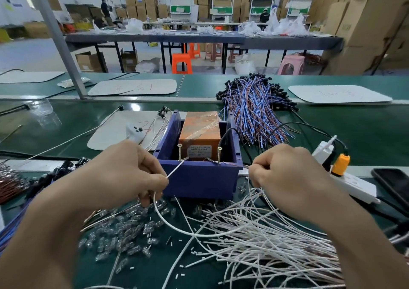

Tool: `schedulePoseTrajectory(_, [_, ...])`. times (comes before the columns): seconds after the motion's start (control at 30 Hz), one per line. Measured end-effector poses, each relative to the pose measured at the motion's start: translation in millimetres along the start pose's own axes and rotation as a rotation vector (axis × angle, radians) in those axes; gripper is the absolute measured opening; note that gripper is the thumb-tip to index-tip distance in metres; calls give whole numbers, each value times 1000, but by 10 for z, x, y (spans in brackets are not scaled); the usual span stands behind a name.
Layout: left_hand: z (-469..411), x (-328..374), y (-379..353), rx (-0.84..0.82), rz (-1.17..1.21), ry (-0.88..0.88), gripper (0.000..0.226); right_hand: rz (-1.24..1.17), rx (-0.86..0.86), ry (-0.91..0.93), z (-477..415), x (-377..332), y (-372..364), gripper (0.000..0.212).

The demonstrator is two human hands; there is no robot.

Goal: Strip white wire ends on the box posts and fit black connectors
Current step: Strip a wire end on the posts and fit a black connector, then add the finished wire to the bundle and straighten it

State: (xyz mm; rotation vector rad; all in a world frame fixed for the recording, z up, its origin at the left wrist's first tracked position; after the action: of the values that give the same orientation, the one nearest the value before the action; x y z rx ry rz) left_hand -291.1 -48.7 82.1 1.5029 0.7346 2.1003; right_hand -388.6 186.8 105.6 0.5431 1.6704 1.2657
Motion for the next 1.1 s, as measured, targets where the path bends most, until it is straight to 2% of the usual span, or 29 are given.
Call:
schedulePoseTrajectory(0.17, [4,167,-198,-123,104,-99,11,-58,-259,64,45,13,-165,27])
schedulePoseTrajectory(0.27, [23,300,-270,-164,237,-171,17,-77,-377,56,128,89,-186,29])
schedulePoseTrajectory(0.33, [40,378,-286,-157,305,-204,22,-60,-394,41,196,160,-160,27])
schedulePoseTrajectory(0.47, [12,475,-255,-47,430,-228,7,53,-422,-30,453,392,-172,23])
schedulePoseTrajectory(0.6, [-28,570,-304,14,462,-263,9,113,-443,-131,806,652,-64,29])
schedulePoseTrajectory(0.73, [-44,612,-408,-10,335,-278,17,161,-393,-184,1080,846,192,35])
schedulePoseTrajectory(0.87, [-43,663,-463,19,29,-255,22,225,-230,-223,1226,1001,465,44])
schedulePoseTrajectory(1.0, [14,861,-649,107,-453,-221,26,357,47,-85,1320,923,607,49])
schedulePoseTrajectory(1.03, [55,968,-759,107,-488,-257,26,372,66,-38,1338,891,558,49])
schedulePoseTrajectory(1.1, [116,1135,-1094,15,-408,-345,22,387,40,23,1354,867,381,45])
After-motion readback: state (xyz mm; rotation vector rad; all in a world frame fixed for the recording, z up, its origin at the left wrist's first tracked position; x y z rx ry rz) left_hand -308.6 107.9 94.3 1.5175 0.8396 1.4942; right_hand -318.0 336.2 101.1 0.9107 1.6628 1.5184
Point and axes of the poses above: each hand's wrist, its own z-axis away from the middle knuckle, its own y-axis out of the back of the hand, x = y × z, the point moved 10 cm from there along -z, towards the middle knuckle, and after that the axes turned 6 degrees about -x, right-handed, at the moved point
